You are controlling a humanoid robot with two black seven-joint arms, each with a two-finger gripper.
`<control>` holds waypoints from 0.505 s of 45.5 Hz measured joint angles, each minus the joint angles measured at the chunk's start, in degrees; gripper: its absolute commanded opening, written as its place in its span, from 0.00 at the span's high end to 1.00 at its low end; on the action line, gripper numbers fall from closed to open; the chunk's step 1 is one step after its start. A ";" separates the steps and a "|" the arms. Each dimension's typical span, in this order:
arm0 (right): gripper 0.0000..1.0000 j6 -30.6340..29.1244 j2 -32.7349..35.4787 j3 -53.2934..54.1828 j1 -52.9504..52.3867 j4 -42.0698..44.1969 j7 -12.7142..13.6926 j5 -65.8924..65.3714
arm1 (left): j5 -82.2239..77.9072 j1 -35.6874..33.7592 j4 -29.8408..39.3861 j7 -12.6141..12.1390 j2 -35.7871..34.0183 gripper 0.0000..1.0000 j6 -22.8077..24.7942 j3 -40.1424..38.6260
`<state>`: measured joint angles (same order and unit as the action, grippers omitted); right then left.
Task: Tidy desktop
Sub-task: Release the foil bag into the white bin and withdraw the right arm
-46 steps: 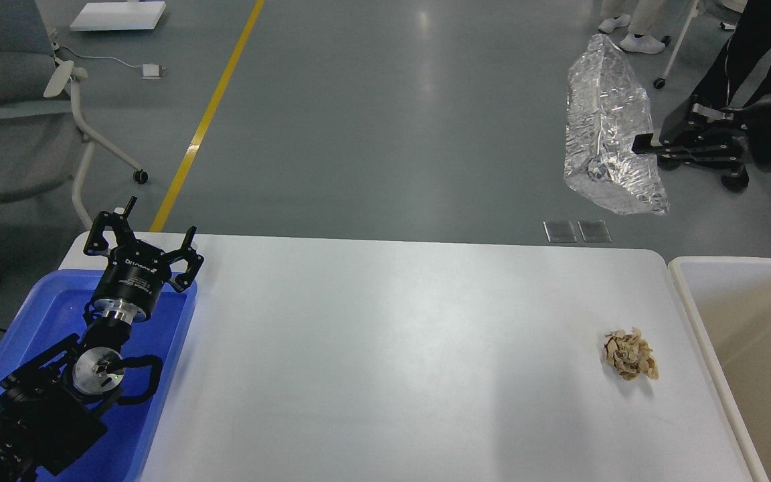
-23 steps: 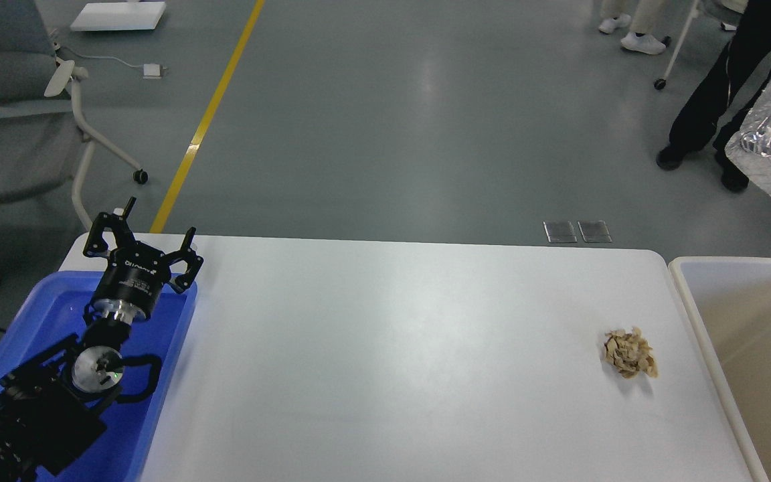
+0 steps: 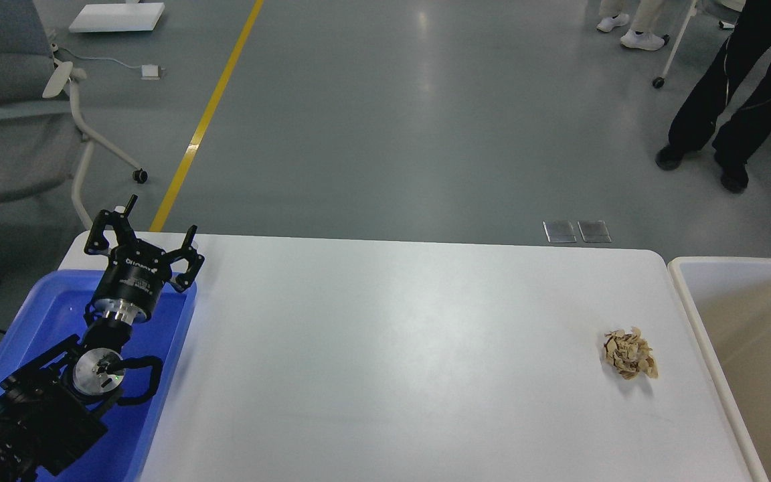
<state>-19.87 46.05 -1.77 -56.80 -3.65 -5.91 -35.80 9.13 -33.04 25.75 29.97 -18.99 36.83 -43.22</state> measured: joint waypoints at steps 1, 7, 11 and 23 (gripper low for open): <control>1.00 1.32 -0.75 0.01 0.98 0.66 0.01 0.14 | 0.02 -0.01 0.00 0.00 0.00 0.00 0.00 0.00; 1.00 7.12 -4.53 0.01 5.39 3.31 0.11 1.06 | 0.00 0.00 0.00 0.00 0.00 0.00 0.00 -0.01; 1.00 10.64 -7.23 -0.04 8.13 4.58 0.14 2.07 | 0.00 0.00 0.00 0.00 0.00 0.00 0.00 -0.01; 1.00 17.96 -14.13 0.09 14.68 6.35 0.20 3.81 | 0.01 0.00 0.00 0.01 0.00 0.00 0.00 -0.01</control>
<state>-1.91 31.92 -1.68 -42.12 2.70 -5.71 -31.99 9.14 -33.04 25.75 29.98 -18.98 36.83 -43.23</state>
